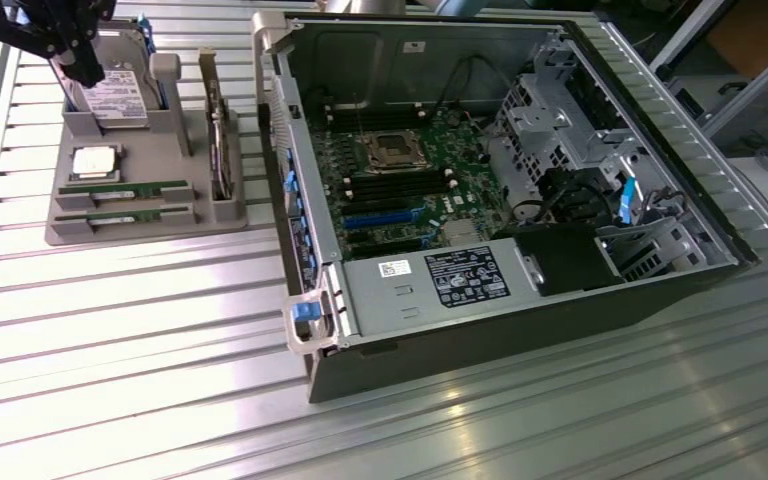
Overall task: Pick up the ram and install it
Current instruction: 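Pick up the ram and move it above insertion slot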
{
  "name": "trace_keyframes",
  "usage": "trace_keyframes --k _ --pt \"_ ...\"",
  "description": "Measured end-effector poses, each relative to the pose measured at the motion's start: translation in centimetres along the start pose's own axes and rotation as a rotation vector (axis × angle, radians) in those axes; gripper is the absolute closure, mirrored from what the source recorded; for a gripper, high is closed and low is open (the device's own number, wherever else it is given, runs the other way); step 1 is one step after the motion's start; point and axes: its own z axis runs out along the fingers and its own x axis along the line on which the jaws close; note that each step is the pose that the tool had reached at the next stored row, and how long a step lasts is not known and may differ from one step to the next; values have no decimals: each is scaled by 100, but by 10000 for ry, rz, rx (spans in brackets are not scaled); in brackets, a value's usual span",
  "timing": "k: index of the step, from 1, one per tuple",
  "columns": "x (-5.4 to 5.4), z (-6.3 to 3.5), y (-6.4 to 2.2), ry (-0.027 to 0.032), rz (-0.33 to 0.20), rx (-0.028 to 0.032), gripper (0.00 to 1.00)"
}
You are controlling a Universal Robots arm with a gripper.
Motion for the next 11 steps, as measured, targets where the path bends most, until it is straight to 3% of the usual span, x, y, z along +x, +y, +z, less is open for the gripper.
trace_keyframes --k 11 --pt "0 1 0 98 -2042 -41 86"
